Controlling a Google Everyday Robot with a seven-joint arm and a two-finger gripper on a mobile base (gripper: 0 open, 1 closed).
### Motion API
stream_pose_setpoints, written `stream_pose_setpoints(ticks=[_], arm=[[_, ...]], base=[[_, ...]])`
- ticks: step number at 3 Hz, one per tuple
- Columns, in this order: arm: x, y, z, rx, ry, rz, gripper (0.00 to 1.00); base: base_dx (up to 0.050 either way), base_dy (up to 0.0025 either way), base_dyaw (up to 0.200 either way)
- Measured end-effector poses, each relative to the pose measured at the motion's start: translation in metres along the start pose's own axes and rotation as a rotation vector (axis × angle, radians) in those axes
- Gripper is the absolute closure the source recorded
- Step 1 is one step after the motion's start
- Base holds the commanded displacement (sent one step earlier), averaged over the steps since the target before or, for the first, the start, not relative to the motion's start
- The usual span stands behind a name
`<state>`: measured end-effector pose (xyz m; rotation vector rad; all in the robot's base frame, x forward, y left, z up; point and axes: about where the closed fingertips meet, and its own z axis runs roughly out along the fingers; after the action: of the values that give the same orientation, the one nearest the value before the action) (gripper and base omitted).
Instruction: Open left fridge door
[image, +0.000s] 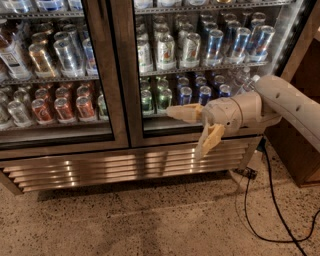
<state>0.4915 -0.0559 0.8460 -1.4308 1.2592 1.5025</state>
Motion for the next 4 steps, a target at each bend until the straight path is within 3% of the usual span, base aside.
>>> stream_pose_setpoints(ticks=[1,2,4], arm=[[-0.002,0.0,0.003,0.141,-0.085,-0.024,0.0],[-0.004,0.0,0.005,0.21,-0.129,-0.042,0.0],[-0.017,-0.001,0.011,0.189,-0.145,-0.038,0.0]], base=[[0.0,0.0,0.0],[0.0,0.0,0.0],[0.0,0.0,0.0]])
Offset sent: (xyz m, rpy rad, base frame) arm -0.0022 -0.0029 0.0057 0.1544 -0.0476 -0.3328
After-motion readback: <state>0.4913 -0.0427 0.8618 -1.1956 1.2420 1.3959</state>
